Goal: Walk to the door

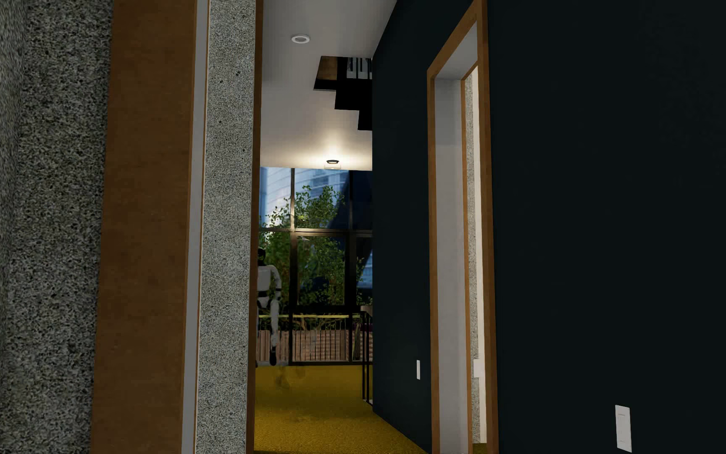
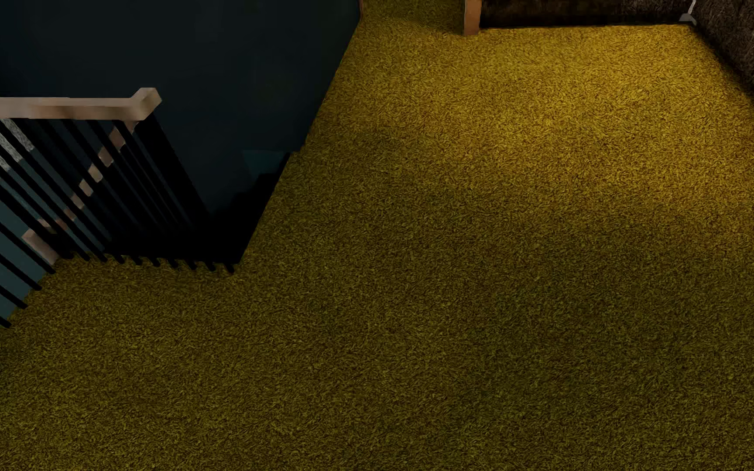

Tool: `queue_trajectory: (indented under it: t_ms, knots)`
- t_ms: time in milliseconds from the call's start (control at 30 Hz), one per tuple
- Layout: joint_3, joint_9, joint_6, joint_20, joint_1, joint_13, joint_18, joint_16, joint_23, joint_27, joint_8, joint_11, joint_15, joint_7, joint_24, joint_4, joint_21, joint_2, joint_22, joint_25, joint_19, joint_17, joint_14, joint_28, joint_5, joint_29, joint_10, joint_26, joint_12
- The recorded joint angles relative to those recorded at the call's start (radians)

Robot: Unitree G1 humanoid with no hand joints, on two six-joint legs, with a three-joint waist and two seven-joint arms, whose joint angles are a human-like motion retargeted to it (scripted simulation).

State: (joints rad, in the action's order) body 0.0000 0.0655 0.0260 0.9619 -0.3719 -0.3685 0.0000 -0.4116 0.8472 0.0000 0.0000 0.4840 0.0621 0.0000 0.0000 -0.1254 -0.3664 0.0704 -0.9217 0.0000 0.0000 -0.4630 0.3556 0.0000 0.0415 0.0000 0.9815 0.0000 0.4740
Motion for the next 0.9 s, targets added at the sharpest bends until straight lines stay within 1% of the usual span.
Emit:
queue_trajectory:
  t_ms: [33, 67, 100, 133, 167, 200, 233, 267, 300, 333, 367, 400, 433, 467, 500, 533, 567, 600, 667, 700, 767, 800, 833, 867, 900]
  knots:
    - [0.019, 0.022, 0.007, -0.028, -0.011, 0.013, 0.0, -0.001, -0.073, 0.0, 0.0, 0.003, 0.022, 0.0, 0.0, 0.0, 0.078, 0.042, 0.007, 0.0, 0.0, -0.004, 0.072, 0.0, -0.007, 0.0, -0.17, 0.0, -0.019]
    - [0.031, 0.048, 0.012, -0.068, 0.002, 0.026, 0.0, -0.004, -0.133, 0.0, 0.0, -0.001, 0.044, 0.0, 0.0, 0.001, 0.128, 0.096, 0.023, 0.0, 0.0, -0.01, 0.063, 0.0, -0.017, 0.0, -0.335, 0.0, -0.039]
    - [0.034, 0.065, 0.021, -0.122, 0.015, 0.038, 0.0, -0.012, -0.178, 0.0, 0.0, -0.009, 0.067, 0.0, 0.0, 0.003, 0.156, 0.148, 0.049, 0.0, 0.0, -0.016, -0.051, 0.0, -0.028, 0.0, -0.477, 0.0, -0.057]
    - [0.039, 0.074, 0.035, -0.183, 0.024, 0.044, 0.0, -0.022, -0.206, 0.0, 0.0, -0.008, 0.084, 0.0, 0.0, 0.01, 0.167, 0.191, 0.08, 0.0, 0.0, -0.019, -0.237, 0.0, -0.032, 0.0, -0.558, 0.0, -0.073]
    - [0.041, 0.072, 0.039, -0.236, 0.009, 0.044, 0.0, -0.033, -0.215, 0.0, 0.0, -0.003, 0.091, 0.0, 0.0, 0.029, 0.166, 0.22, 0.105, 0.0, 0.0, -0.019, -0.33, 0.0, -0.044, 0.0, -0.561, 0.0, -0.092]
    - [0.046, 0.068, 0.051, -0.271, -0.021, 0.039, 0.0, -0.04, -0.197, 0.0, 0.0, 0.007, 0.085, 0.0, 0.0, 0.024, 0.153, 0.249, 0.117, 0.0, 0.0, -0.016, -0.271, 0.0, -0.036, 0.0, -0.558, 0.0, -0.119]
    - [0.066, 0.052, 0.059, -0.295, -0.023, 0.027, 0.0, -0.043, -0.156, 0.0, 0.0, 0.016, 0.06, 0.0, 0.0, 0.012, 0.12, 0.273, 0.119, 0.0, 0.0, -0.013, -0.189, 0.0, -0.02, 0.0, -0.544, 0.0, -0.145]
    - [0.082, 0.025, 0.072, -0.313, -0.026, 0.021, 0.0, -0.04, -0.082, 0.0, 0.0, 0.041, 0.006, 0.0, 0.0, 0.001, 0.047, 0.276, 0.114, 0.0, 0.0, -0.01, -0.118, 0.0, 0.004, 0.0, -0.523, 0.0, -0.159]
    - [0.079, -0.006, 0.087, -0.31, -0.034, 0.026, 0.0, -0.038, 0.023, 0.0, 0.0, 0.117, -0.087, 0.0, 0.0, -0.021, -0.069, 0.244, 0.1, 0.0, 0.0, -0.003, -0.083, 0.0, 0.04, 0.0, -0.494, 0.0, -0.173]
    - [0.073, -0.022, 0.101, -0.281, -0.002, 0.029, 0.0, -0.038, 0.124, 0.0, 0.0, 0.264, -0.219, 0.0, 0.0, -0.04, -0.198, 0.172, 0.08, 0.0, 0.0, 0.007, -0.11, 0.0, 0.094, 0.0, -0.481, 0.0, -0.191]
    - [0.062, -0.024, 0.108, -0.255, 0.055, 0.029, 0.0, -0.043, 0.2, 0.0, 0.0, 0.441, -0.322, 0.0, 0.0, -0.048, -0.317, 0.063, 0.071, 0.0, 0.0, 0.019, -0.166, 0.0, 0.13, 0.0, -0.484, 0.0, -0.207]
    - [0.033, -0.048, 0.118, -0.217, 0.073, 0.032, 0.0, -0.041, 0.22, 0.0, 0.0, 0.629, -0.314, 0.0, 0.0, -0.077, -0.399, -0.109, 0.052, 0.0, 0.0, 0.023, -0.213, 0.0, 0.163, 0.0, -0.5, 0.0, -0.246]
    - [-0.013, -0.023, 0.104, -0.22, 0.168, 0.006, 0.0, -0.042, 0.21, 0.0, 0.0, 0.756, -0.213, 0.0, 0.0, -0.075, -0.407, -0.177, 0.056, 0.0, 0.0, 0.029, -0.279, 0.0, 0.159, 0.0, -0.52, 0.0, -0.253]
    - [-0.066, 0.012, 0.083, -0.232, 0.282, -0.04, 0.0, -0.045, 0.169, 0.0, 0.0, 0.809, -0.123, 0.0, 0.0, -0.057, -0.364, -0.211, 0.068, 0.0, 0.0, 0.03, -0.351, 0.0, 0.14, 0.0, -0.547, 0.0, -0.244]
    - [-0.114, 0.033, 0.062, -0.254, 0.377, -0.087, 0.0, -0.054, 0.139, 0.0, 0.0, 0.797, -0.06, 0.0, 0.0, -0.025, -0.31, -0.256, 0.094, 0.0, 0.0, 0.037, -0.434, 0.0, 0.106, 0.0, -0.562, 0.0, -0.223]
    - [-0.138, 0.048, 0.048, -0.271, 0.459, -0.121, 0.0, -0.065, 0.126, 0.0, 0.0, 0.715, -0.009, 0.0, 0.0, -0.003, -0.278, -0.301, 0.117, 0.0, 0.0, 0.048, -0.509, 0.0, 0.086, 0.0, -0.562, 0.0, -0.209]
    - [-0.154, 0.058, 0.043, -0.287, 0.515, -0.138, 0.0, -0.076, 0.122, 0.0, 0.0, 0.572, 0.011, 0.0, 0.0, 0.004, -0.273, -0.336, 0.135, 0.0, 0.0, 0.057, -0.55, 0.0, 0.072, 0.0, -0.561, 0.0, -0.196]
    - [-0.164, 0.073, 0.041, -0.299, 0.564, -0.137, 0.0, -0.083, 0.127, 0.0, 0.0, 0.391, -0.022, 0.0, 0.0, 0.005, -0.302, -0.344, 0.144, 0.0, 0.0, 0.062, -0.574, 0.0, 0.056, 0.0, -0.565, 0.0, -0.187]
    - [-0.16, 0.082, 0.044, -0.285, 0.649, -0.125, 0.0, -0.082, 0.135, 0.0, 0.0, 0.056, -0.116, 0.0, 0.0, 0.002, -0.351, -0.338, 0.133, 0.0, 0.0, 0.065, -0.611, 0.0, 0.038, 0.0, -0.556, 0.0, -0.189]
    - [-0.159, 0.081, 0.041, -0.266, 0.689, -0.125, 0.0, -0.079, 0.126, 0.0, 0.0, -0.03, -0.151, 0.0, 0.0, 0.003, -0.342, -0.333, 0.123, 0.0, 0.0, 0.062, -0.617, 0.0, 0.033, 0.0, -0.555, 0.0, -0.185]
    - [-0.155, 0.081, 0.031, -0.234, 0.779, -0.123, 0.0, -0.067, 0.116, 0.0, 0.0, 0.043, -0.145, 0.0, 0.0, 0.016, -0.308, -0.372, 0.113, 0.0, 0.0, 0.048, -0.599, 0.0, 0.034, 0.0, -0.559, 0.0, -0.148]
    - [-0.178, 0.069, 0.02, -0.214, 0.811, -0.119, 0.0, -0.056, 0.123, 0.0, 0.0, 0.094, -0.177, 0.0, 0.0, 0.037, -0.289, -0.371, 0.103, 0.0, 0.0, 0.04, -0.541, 0.0, 0.033, 0.0, -0.576, 0.0, -0.118]
    - [-0.19, 0.052, -0.002, -0.193, 0.809, -0.114, 0.0, -0.037, 0.138, 0.0, 0.0, 0.149, -0.176, 0.0, 0.0, 0.059, -0.277, -0.37, 0.088, 0.0, 0.0, 0.028, -0.416, 0.0, 0.028, 0.0, -0.57, 0.0, -0.088]
    - [-0.208, 0.045, -0.023, -0.184, 0.756, -0.097, 0.0, -0.01, 0.149, 0.0, 0.0, 0.17, -0.13, 0.0, 0.0, 0.087, -0.265, -0.328, 0.082, 0.0, 0.0, 0.01, -0.246, 0.0, 0.02, 0.0, -0.484, 0.0, -0.062]
    - [-0.217, 0.031, -0.043, -0.159, 0.628, -0.075, 0.0, -0.008, 0.159, 0.0, 0.0, 0.169, -0.073, 0.0, 0.0, 0.108, -0.244, -0.283, 0.108, 0.0, 0.0, 0.0, -0.106, 0.0, 0.012, 0.0, -0.307, 0.0, -0.042]
